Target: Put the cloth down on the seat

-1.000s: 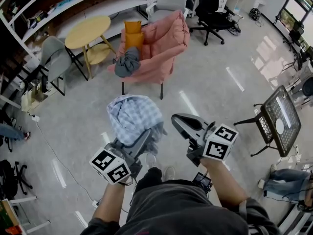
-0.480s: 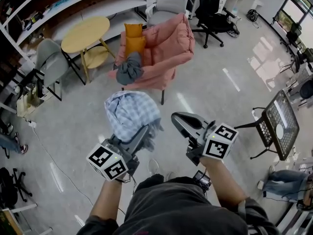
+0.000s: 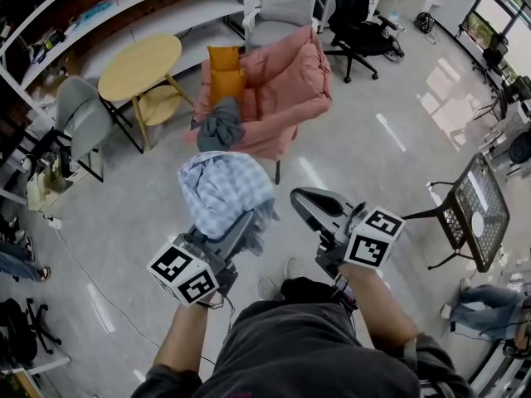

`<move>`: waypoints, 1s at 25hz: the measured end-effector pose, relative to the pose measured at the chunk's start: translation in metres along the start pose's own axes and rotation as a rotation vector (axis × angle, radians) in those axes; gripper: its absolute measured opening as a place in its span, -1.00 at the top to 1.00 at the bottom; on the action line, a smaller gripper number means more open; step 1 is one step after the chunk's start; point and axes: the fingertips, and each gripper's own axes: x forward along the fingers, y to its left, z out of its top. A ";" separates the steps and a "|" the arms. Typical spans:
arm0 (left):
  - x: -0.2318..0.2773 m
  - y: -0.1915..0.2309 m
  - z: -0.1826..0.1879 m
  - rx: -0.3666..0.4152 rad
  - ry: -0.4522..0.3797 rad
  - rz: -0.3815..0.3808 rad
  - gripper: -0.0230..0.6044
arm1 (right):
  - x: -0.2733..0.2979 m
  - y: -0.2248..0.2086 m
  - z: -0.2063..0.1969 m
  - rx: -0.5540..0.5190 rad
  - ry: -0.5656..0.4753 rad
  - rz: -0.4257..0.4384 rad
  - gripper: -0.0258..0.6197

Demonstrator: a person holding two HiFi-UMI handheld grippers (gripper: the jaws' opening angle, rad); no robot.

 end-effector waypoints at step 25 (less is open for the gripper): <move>0.162 0.158 0.024 -0.083 0.044 0.133 0.67 | 0.100 -0.210 0.062 0.103 0.084 0.047 0.88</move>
